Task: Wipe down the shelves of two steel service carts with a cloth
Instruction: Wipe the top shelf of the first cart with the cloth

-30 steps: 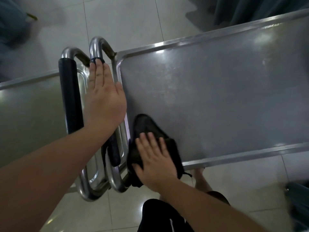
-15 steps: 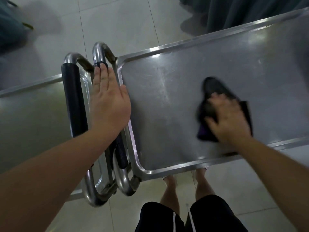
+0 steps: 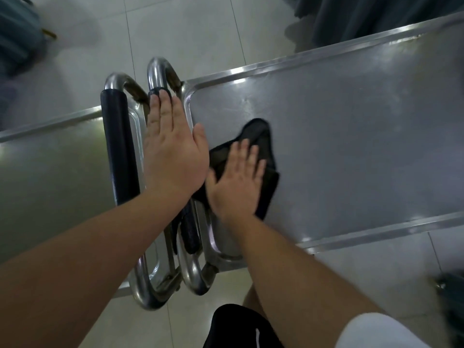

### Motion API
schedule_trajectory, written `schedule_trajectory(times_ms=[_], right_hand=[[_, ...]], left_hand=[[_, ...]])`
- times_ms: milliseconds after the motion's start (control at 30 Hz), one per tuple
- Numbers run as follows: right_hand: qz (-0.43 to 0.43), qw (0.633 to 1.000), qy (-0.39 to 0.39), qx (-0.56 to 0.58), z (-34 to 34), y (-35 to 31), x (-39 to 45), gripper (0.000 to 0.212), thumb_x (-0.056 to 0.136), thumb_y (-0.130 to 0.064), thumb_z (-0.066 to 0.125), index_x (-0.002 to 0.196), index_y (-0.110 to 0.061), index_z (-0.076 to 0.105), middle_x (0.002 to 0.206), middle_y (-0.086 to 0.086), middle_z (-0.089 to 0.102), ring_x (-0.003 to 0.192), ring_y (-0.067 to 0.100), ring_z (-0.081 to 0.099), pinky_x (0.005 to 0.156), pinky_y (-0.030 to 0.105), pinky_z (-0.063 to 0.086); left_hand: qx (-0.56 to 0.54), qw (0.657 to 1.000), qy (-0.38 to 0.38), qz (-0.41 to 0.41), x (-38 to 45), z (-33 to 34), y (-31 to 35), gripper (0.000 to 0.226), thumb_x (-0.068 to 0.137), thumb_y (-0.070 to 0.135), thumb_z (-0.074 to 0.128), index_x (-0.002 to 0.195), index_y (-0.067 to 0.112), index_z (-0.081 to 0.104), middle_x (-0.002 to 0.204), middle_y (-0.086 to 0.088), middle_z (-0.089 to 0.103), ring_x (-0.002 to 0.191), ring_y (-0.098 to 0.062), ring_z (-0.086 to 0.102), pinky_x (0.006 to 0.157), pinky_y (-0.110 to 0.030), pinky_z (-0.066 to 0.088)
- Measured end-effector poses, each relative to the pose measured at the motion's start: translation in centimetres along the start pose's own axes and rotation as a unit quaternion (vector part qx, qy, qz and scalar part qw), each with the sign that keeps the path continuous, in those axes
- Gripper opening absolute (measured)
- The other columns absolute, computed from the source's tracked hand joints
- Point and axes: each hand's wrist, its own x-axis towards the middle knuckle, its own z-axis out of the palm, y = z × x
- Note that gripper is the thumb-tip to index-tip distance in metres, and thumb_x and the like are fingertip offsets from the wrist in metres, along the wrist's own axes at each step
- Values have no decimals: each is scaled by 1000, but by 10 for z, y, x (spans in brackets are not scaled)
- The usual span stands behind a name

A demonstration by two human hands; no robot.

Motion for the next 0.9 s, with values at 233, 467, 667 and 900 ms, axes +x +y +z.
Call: schedule_trajectory(times_ms=[233, 467, 667, 900], right_hand=[[-410, 897, -140, -87, -13, 46, 14, 82, 103, -70, 25, 169, -24, 9, 176, -3, 7, 162, 17, -5, 131, 47, -3], [-302, 944, -83, -108, -107, 192, 115, 83, 92, -66, 45, 163, -25, 34, 172, 4, 28, 159, 29, 25, 129, 49, 15], [152, 985, 68, -33, -136, 235, 182, 88, 97, -68, 25, 168, -16, 17, 176, 7, 11, 162, 29, 10, 130, 52, 4], [189, 980, 64, 13, -57, 53, 137, 86, 101, -60, 31, 169, -12, 9, 176, 9, 3, 162, 30, 3, 129, 53, 0]], left_hand=[[10, 1000, 5, 12, -3, 2, -1, 69, 113, 49, 17, 169, 9, 9, 178, -10, 1, 164, -19, -7, 134, -44, 4], [-2, 1000, -3, 8, -1, 3, -3, 72, 111, 50, 16, 169, 8, 10, 178, -8, 0, 164, -17, -9, 133, -44, 2], [15, 1000, 1, 10, -2, 3, -1, 73, 110, 49, 14, 168, 5, 12, 178, -12, 1, 164, -20, -8, 133, -46, 5], [18, 1000, -3, 8, -1, 1, 0, 71, 111, 45, 18, 168, 2, 14, 177, -14, 3, 164, -23, -6, 133, -44, 2]])
